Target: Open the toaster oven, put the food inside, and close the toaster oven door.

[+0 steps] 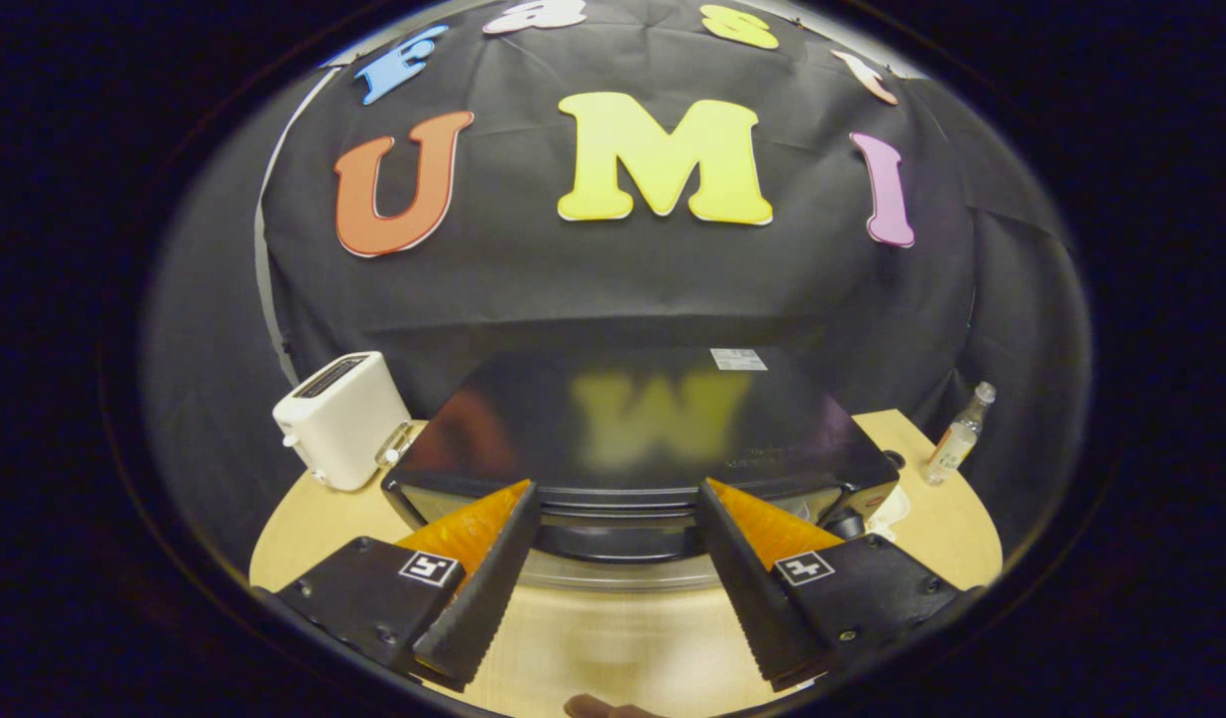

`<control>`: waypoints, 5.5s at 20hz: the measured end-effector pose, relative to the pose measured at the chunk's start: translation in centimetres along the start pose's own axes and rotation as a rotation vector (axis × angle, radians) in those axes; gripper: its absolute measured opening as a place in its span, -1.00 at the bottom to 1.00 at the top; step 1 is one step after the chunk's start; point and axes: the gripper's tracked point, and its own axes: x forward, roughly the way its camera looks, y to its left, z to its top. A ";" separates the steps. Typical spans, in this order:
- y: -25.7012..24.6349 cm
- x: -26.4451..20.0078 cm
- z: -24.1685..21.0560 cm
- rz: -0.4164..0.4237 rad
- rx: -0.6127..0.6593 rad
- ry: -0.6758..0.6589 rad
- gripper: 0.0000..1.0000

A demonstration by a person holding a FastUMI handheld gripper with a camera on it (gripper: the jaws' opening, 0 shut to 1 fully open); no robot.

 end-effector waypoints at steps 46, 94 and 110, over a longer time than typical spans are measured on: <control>-3.5 -11.4 -22.3 0.127 0.011 0.237 1.00; -18.3 -17.1 -11.3 0.268 -0.106 0.202 -0.85; -3.1 -10.9 -10.4 0.222 -0.032 -0.070 -0.85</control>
